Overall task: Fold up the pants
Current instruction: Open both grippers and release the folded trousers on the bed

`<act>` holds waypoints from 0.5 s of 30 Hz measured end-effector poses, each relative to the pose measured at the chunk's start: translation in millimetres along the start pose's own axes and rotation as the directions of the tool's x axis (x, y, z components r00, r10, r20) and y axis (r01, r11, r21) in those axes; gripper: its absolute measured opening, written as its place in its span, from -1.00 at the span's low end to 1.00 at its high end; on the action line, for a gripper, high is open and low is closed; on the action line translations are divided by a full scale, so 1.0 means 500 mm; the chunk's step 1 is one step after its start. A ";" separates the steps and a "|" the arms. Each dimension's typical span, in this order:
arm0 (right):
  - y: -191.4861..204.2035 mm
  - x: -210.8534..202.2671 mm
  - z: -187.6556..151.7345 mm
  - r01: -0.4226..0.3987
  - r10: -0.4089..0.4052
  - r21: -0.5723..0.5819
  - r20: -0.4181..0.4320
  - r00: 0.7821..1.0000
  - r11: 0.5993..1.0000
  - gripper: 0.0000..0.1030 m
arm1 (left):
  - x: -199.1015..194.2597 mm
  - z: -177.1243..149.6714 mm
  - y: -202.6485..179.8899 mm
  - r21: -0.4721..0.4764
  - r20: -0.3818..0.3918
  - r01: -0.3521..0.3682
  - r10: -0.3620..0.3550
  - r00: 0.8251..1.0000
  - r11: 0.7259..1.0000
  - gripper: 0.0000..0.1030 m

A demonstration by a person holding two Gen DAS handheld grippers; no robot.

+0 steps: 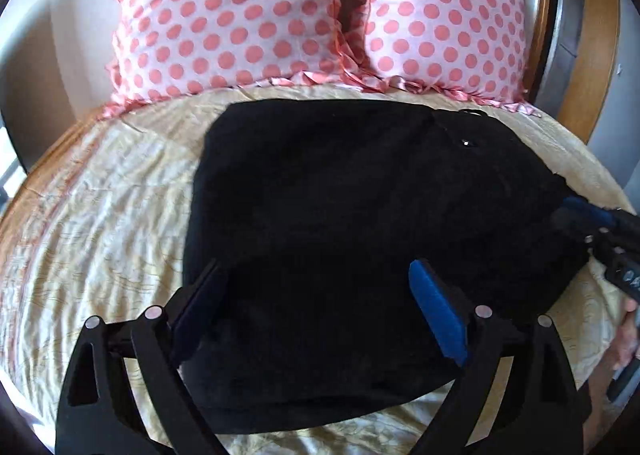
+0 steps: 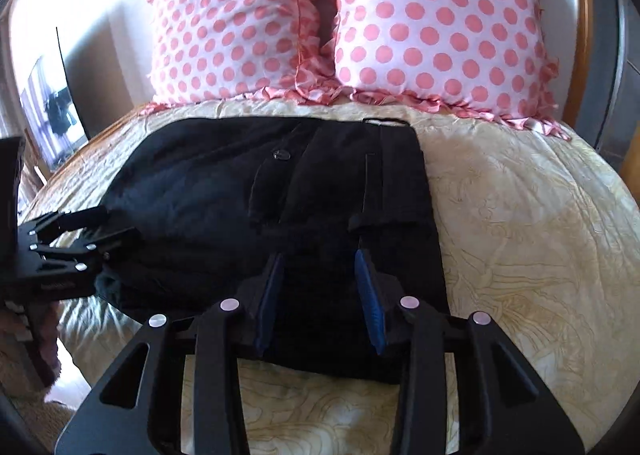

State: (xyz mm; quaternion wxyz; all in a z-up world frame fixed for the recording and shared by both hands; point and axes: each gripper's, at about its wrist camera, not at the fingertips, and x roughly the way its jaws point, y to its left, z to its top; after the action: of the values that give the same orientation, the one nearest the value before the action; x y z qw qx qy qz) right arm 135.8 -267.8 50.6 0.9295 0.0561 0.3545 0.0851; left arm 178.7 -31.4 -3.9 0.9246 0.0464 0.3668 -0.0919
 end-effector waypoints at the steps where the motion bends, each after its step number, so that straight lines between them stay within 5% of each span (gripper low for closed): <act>1: 0.011 -0.023 -0.013 0.012 -0.012 0.003 0.050 0.999 1.000 0.23 | -0.014 -0.007 0.002 -0.007 0.022 -0.004 0.005 1.000 1.000 0.89; 3: 0.033 -0.056 -0.046 0.034 -0.035 0.009 0.129 0.991 0.999 0.97 | -0.045 -0.031 0.006 -0.042 0.077 -0.010 0.013 0.997 0.999 0.96; 15: 0.101 -0.112 -0.156 0.184 -0.189 0.043 0.244 0.951 0.982 0.97 | -0.111 -0.141 0.015 -0.125 0.070 -0.051 0.060 0.996 0.991 0.96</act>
State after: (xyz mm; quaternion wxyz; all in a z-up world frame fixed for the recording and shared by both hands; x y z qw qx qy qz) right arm 36.5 -226.1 37.3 0.9696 0.0419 0.2408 -0.0141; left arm 93.3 -5.6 -17.0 0.9407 -0.0041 0.3361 -0.0450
